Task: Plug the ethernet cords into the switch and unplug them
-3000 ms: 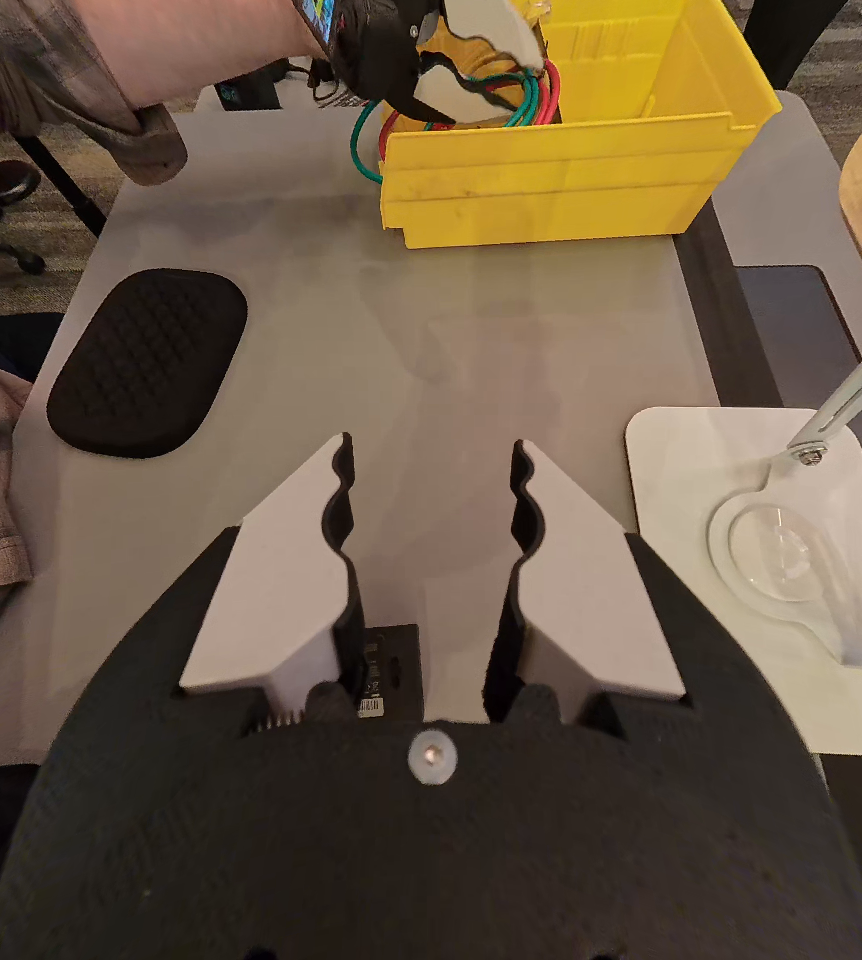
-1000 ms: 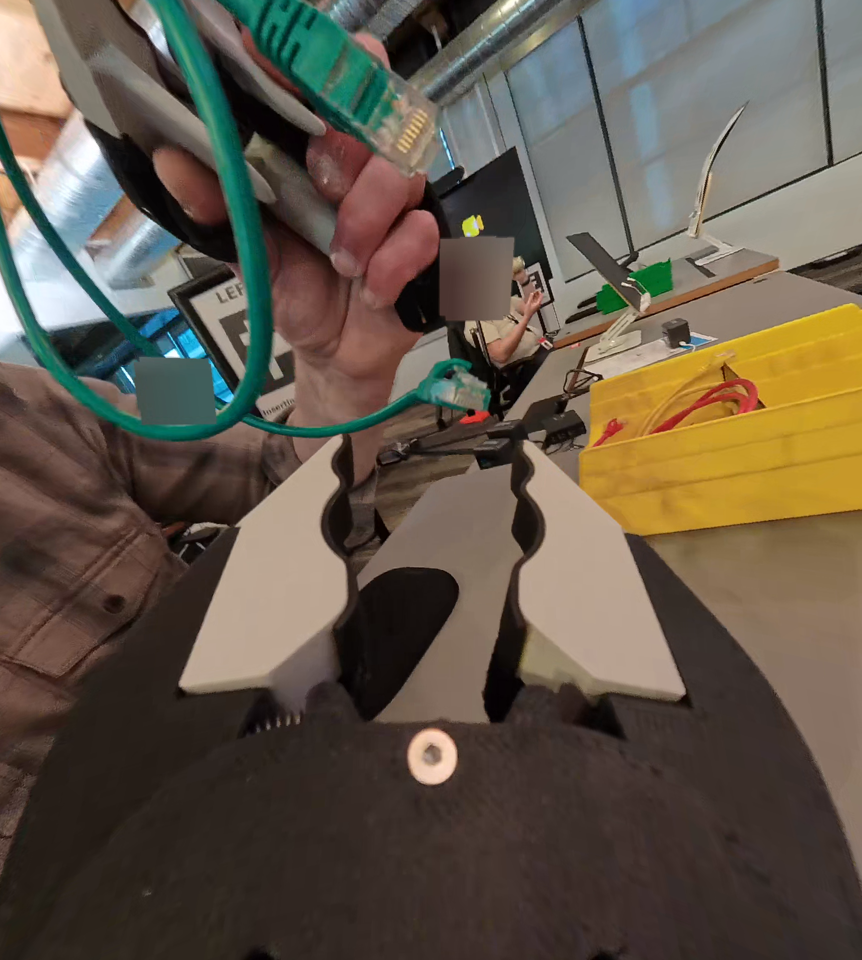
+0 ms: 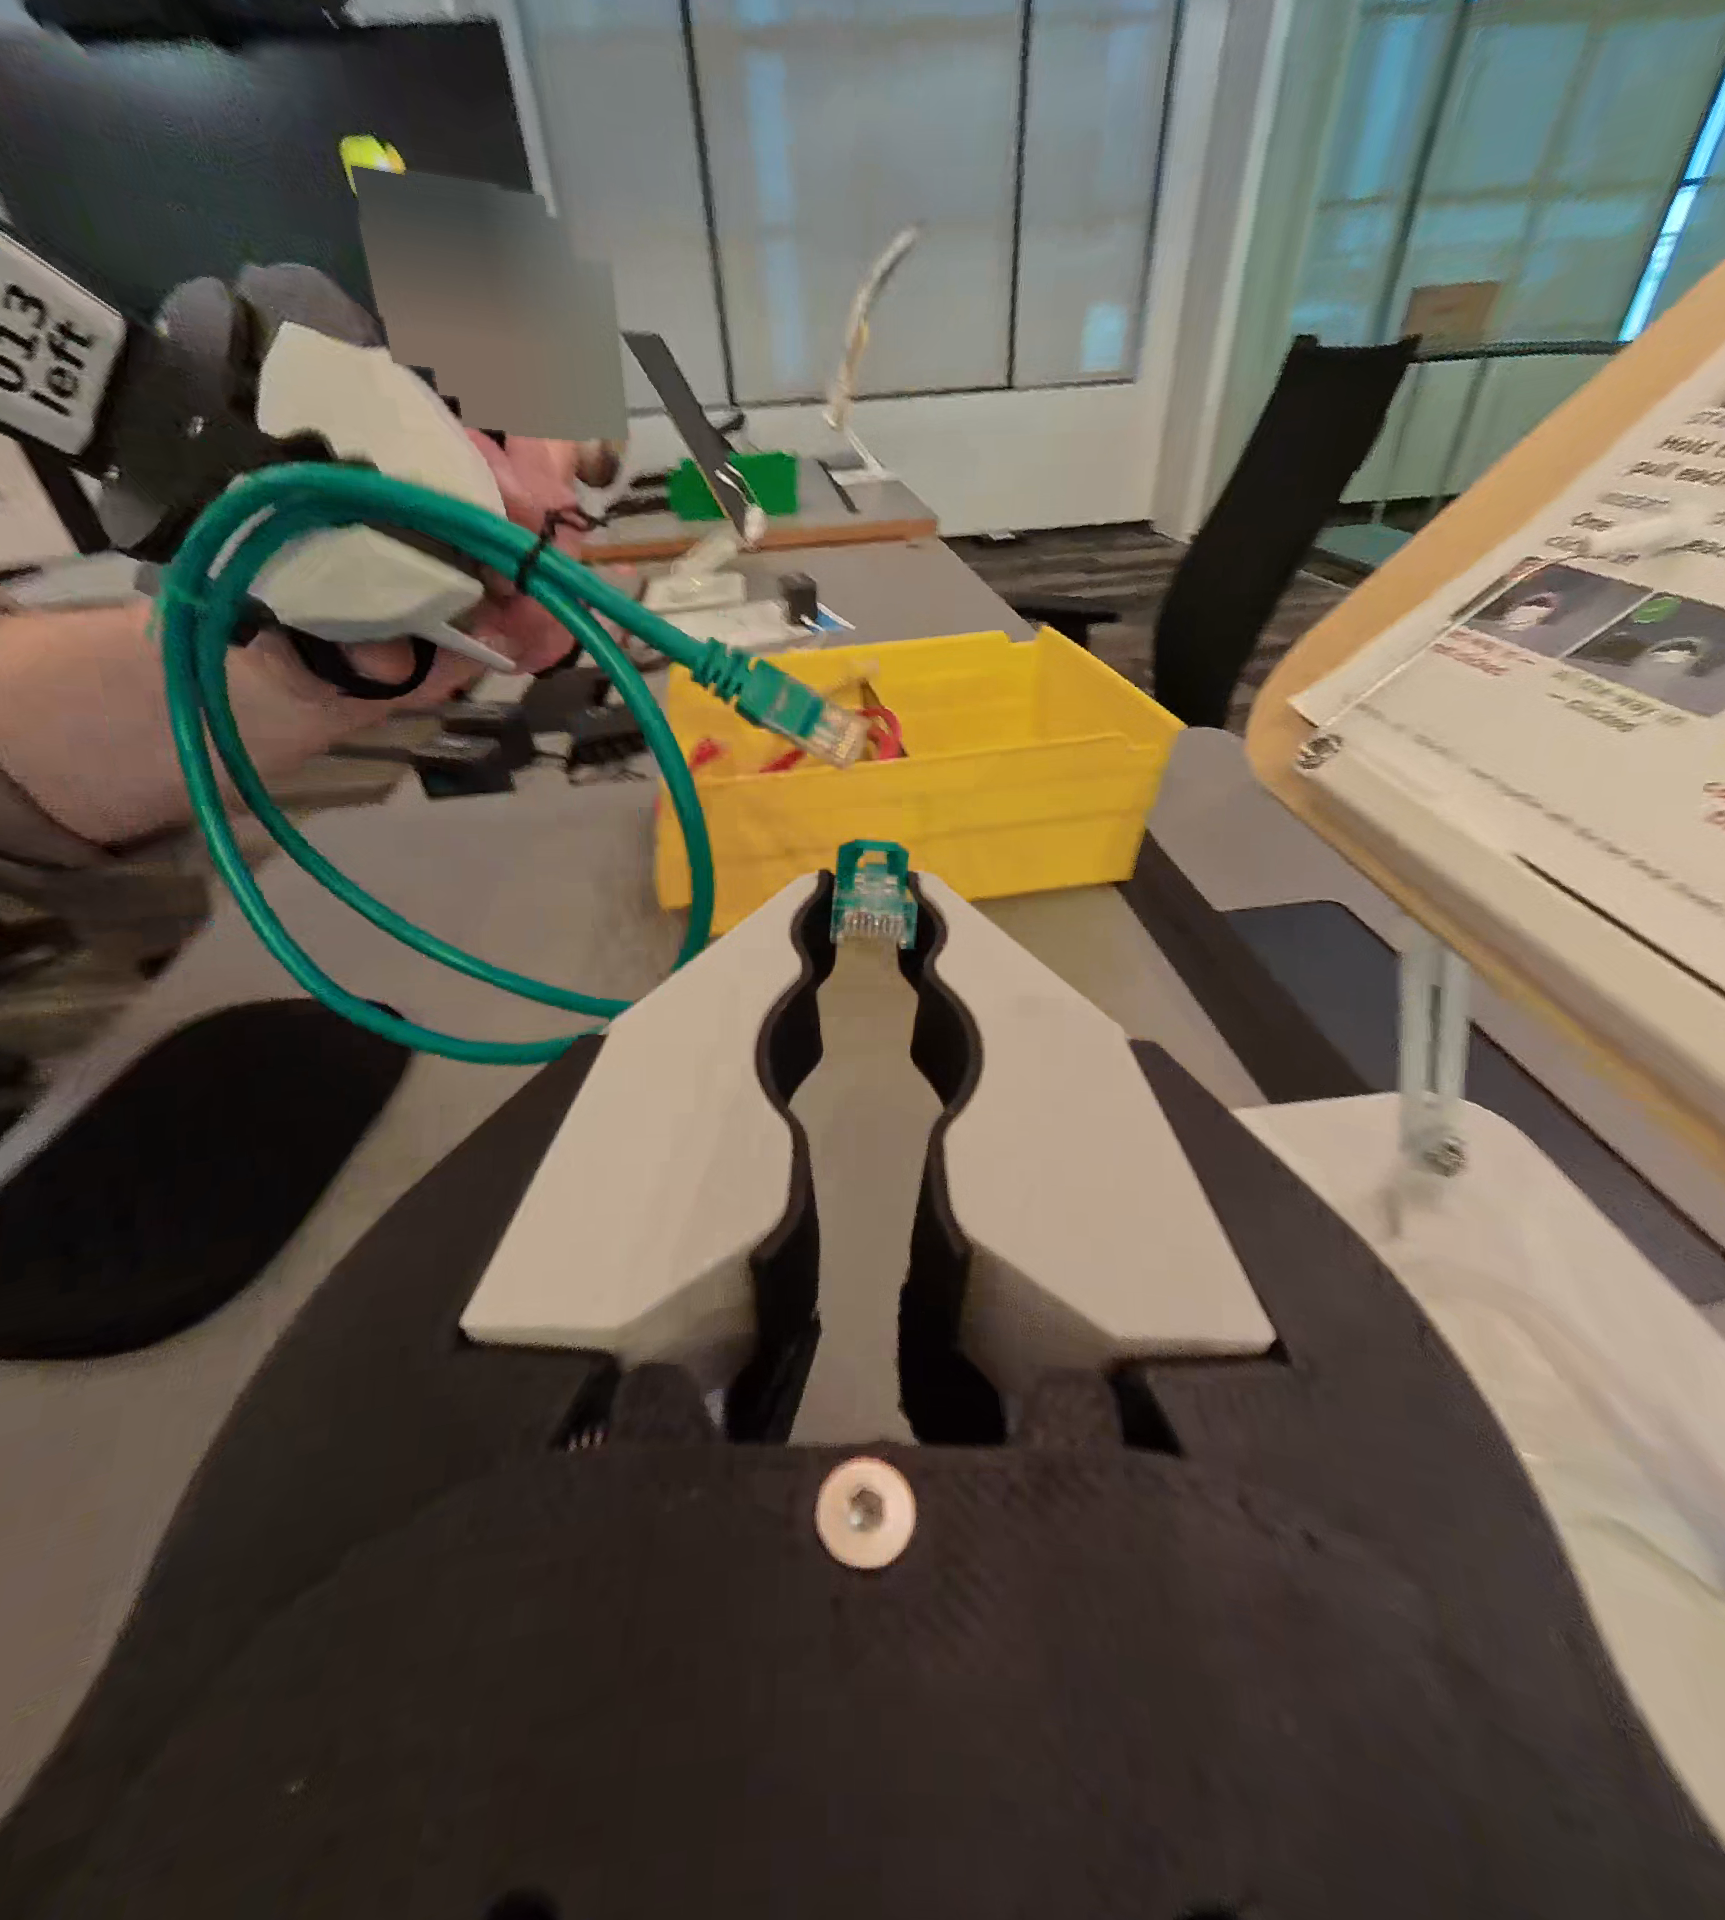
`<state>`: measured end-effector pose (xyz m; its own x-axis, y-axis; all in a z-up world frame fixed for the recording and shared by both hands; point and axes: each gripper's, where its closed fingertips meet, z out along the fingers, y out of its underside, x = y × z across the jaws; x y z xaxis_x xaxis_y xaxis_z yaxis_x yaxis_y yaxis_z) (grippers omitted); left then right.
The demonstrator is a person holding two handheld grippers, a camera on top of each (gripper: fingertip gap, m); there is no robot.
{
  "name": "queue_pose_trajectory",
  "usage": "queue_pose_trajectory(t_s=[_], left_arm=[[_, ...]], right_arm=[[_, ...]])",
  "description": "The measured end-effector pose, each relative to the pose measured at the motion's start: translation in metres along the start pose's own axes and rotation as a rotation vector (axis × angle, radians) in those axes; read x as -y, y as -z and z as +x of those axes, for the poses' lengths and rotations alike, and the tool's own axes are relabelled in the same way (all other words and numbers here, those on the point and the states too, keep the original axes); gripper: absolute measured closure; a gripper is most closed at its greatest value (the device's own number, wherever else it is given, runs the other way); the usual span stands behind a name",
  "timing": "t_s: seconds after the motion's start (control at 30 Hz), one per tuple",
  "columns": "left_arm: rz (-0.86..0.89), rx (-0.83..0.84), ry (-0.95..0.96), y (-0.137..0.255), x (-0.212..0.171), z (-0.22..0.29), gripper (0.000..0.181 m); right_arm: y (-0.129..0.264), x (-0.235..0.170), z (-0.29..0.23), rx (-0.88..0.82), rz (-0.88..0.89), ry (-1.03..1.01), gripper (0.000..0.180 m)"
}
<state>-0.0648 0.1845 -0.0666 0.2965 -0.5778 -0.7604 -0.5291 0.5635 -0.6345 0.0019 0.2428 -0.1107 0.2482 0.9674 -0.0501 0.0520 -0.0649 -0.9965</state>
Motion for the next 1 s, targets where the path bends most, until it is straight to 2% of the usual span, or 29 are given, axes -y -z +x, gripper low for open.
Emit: queue_pose_trajectory(t_s=[0.17,0.23,0.37,0.5,0.57,0.67,0.73,0.87,1.0], left_arm=[[-0.277,0.012,-0.098,0.023,-0.068,0.006,0.159],[-0.328,0.067,-0.055,0.036,-0.076,-0.004,0.159],[-0.223,0.086,0.214,0.033,-0.025,-0.012,0.151],[-0.166,-0.087,0.582,-0.007,0.017,0.017,0.143],[-0.101,-0.225,0.837,-0.029,0.031,0.039,0.133],[0.090,-0.373,1.273,-0.052,0.041,0.050,0.123],[0.245,-0.347,1.492,-0.060,0.034,0.036,0.121],[0.531,-0.211,1.721,-0.063,0.012,0.000,0.106],[0.692,-0.166,1.822,-0.067,0.011,-0.018,0.100]], right_arm=[[-0.001,-0.009,0.012,-0.159,-0.108,0.181,0.170],[-0.003,-0.012,0.015,-0.213,-0.143,0.241,0.170],[-0.009,-0.011,0.012,-0.284,-0.183,0.356,0.170],[-0.015,-0.002,0.004,-0.313,-0.150,0.395,0.170],[-0.015,0.008,-0.001,-0.314,-0.096,0.388,0.170],[-0.009,0.026,-0.006,-0.319,-0.005,0.361,0.171],[-0.004,0.039,-0.012,-0.306,0.050,0.344,0.171],[0.000,0.058,-0.025,-0.283,0.121,0.359,0.171],[0.000,0.068,-0.042,-0.211,0.185,0.351,0.171]])
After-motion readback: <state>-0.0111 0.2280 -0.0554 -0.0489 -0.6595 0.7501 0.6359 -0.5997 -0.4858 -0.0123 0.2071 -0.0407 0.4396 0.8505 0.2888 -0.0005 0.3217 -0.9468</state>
